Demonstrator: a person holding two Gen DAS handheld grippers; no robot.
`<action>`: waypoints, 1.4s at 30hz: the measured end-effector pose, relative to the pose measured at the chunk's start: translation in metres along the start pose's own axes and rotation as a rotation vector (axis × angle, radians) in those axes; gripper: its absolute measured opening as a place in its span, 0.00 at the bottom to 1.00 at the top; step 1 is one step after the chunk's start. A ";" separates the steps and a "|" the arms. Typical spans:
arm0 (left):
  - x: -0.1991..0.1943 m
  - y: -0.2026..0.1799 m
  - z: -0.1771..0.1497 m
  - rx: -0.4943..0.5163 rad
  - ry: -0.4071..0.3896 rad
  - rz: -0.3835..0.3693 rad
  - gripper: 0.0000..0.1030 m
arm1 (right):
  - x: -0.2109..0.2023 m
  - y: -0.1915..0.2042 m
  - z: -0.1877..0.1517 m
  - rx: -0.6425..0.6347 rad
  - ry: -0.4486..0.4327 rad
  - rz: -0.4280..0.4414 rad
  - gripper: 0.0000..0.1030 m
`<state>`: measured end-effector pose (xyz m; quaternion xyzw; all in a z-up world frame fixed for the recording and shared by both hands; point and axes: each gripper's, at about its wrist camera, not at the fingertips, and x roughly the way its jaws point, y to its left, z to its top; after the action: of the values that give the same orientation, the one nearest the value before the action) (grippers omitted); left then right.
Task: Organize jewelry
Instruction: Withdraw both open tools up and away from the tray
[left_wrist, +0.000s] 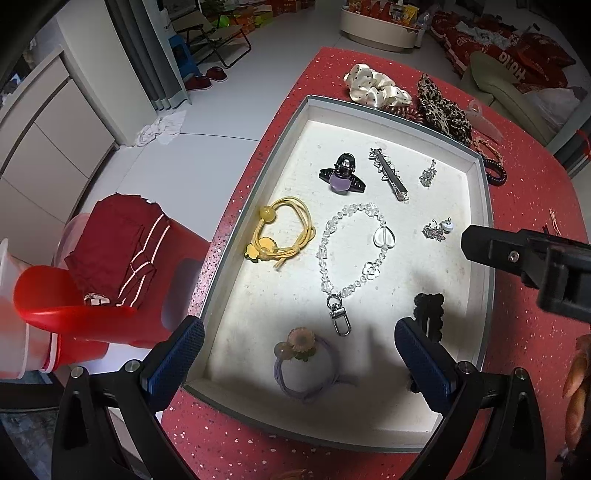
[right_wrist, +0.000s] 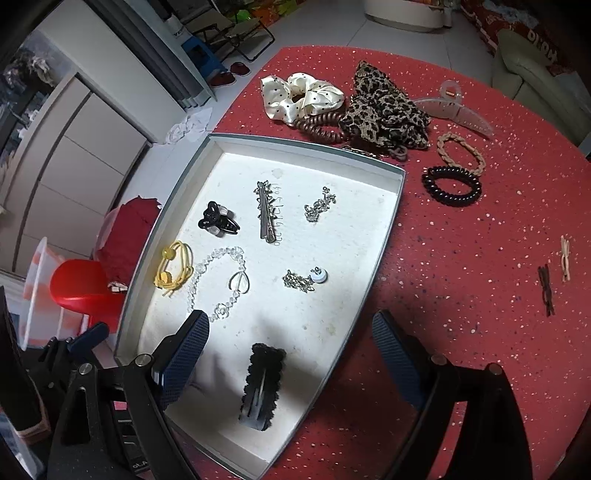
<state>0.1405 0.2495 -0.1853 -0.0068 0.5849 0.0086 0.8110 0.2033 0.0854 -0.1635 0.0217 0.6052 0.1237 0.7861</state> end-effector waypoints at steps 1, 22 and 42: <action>0.000 0.000 -0.001 0.001 -0.001 0.003 1.00 | -0.001 0.001 -0.001 -0.009 -0.011 -0.013 0.89; -0.008 0.004 -0.009 -0.009 0.010 0.029 1.00 | -0.004 -0.016 -0.020 0.062 0.067 -0.053 1.00; -0.051 0.008 -0.021 -0.004 0.033 0.012 1.00 | -0.037 -0.005 -0.039 0.069 0.096 -0.078 1.00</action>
<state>0.1040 0.2565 -0.1433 -0.0050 0.5982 0.0146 0.8012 0.1577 0.0679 -0.1394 0.0192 0.6467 0.0728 0.7591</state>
